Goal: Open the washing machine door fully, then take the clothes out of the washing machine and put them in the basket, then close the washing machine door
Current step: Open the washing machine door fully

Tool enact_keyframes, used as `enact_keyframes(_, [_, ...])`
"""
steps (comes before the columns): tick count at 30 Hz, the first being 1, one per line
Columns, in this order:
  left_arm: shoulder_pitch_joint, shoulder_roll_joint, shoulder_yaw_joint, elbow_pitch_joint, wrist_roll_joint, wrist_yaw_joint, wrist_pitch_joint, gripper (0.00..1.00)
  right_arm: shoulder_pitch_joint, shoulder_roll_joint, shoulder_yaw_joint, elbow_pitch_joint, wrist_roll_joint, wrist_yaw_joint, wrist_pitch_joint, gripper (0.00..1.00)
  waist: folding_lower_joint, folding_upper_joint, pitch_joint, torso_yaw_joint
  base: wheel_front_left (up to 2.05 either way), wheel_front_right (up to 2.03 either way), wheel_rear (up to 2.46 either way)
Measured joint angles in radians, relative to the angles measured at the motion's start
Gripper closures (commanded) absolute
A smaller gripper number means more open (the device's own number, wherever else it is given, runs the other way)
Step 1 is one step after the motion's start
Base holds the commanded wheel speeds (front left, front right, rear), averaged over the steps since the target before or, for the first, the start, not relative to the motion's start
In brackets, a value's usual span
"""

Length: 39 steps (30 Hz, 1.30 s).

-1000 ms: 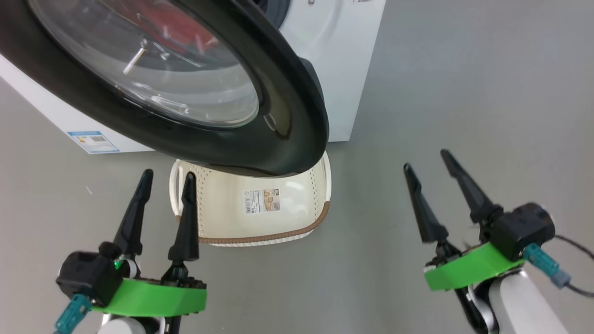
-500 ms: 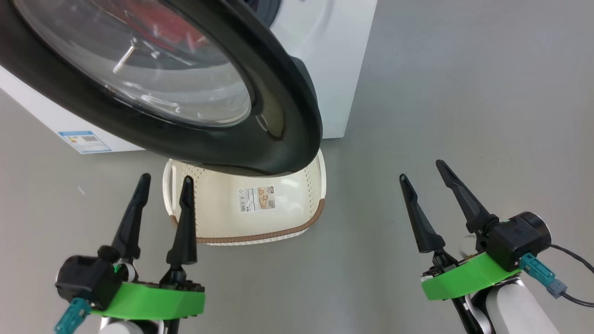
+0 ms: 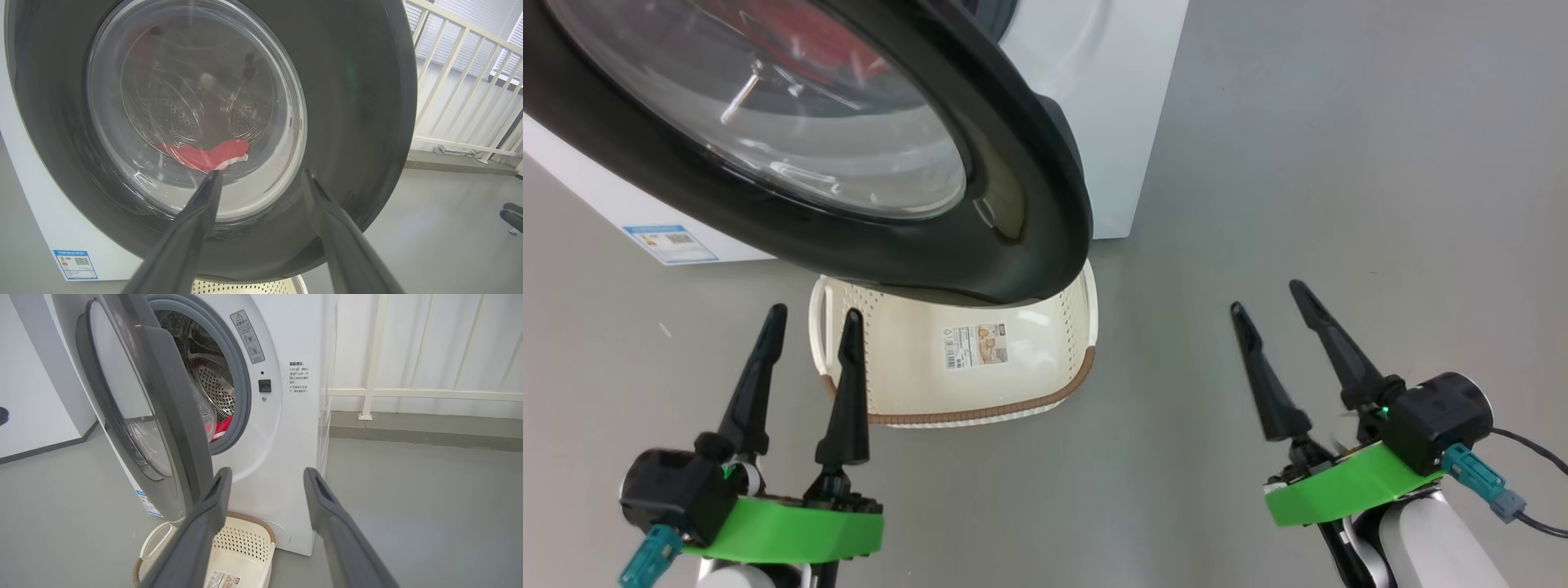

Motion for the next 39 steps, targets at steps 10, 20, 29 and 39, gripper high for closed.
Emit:
enact_keyframes(10, [-0.002, -0.002, -0.012, -0.025, 0.0, -0.007, 0.0, 0.0, -0.153, 0.0, 0.012, 0.065, 0.237, 0.0, 0.017, 1.0, 0.0, 0.0, 0.034, 0.012, 0.0, 0.0, 0.0])
enact_keyframes(20, [-0.022, -0.002, -0.021, -0.045, 0.0, -0.007, 0.0, 0.0, -0.411, -0.003, 0.016, 0.132, 0.675, 0.0, 0.267, 1.0, 0.0, 0.0, 0.078, 0.047, 0.0, 0.0, 0.0])
enact_keyframes(29, [-0.044, -0.003, -0.034, -0.044, -0.002, -0.009, 0.0, 0.0, -0.654, -0.007, -0.045, 0.263, 1.095, 0.0, 0.614, 1.0, 0.0, 0.0, 0.13, 0.083, 0.0, 0.0, 0.0])
enact_keyframes(39, [-0.057, -0.005, -0.049, -0.04, -0.019, -0.007, 0.0, 0.0, -0.799, -0.009, -0.054, 0.424, 1.279, 0.0, 0.875, 1.0, 0.0, 0.0, 0.175, 0.124, 0.0, 0.0, 0.0])
